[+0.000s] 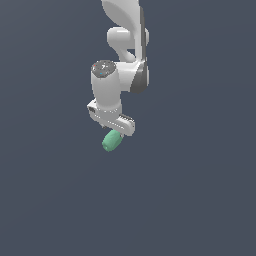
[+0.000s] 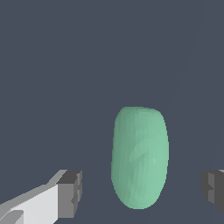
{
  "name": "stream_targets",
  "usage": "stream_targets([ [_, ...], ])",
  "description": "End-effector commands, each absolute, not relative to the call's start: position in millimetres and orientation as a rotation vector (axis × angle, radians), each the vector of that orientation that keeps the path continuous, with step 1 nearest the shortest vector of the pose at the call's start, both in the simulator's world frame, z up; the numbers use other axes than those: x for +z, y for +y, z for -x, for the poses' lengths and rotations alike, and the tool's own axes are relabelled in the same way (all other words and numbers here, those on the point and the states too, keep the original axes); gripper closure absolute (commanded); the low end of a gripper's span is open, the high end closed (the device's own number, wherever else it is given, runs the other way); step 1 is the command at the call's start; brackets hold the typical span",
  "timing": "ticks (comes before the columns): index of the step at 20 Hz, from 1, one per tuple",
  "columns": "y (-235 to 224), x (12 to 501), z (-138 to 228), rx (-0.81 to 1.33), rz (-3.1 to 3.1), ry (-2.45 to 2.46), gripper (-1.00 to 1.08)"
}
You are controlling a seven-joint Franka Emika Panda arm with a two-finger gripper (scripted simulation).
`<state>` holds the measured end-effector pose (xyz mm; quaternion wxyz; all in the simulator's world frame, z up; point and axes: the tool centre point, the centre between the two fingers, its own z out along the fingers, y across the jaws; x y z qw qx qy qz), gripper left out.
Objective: Pick up the object and move it to a goal position.
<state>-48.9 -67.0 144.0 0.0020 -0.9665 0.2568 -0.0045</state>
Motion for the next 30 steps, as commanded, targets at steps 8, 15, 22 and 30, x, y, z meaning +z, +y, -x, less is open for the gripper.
stream_targets([
  [8,-75,136,59,-0.001,3.008,0.907,-0.92],
  [15,-75,120,60,0.0,3.007,0.91,-0.92],
  [22,-75,90,61,0.0,3.006,0.915,-0.92],
  [30,-75,86,60,0.0,3.006,0.915,1.08],
])
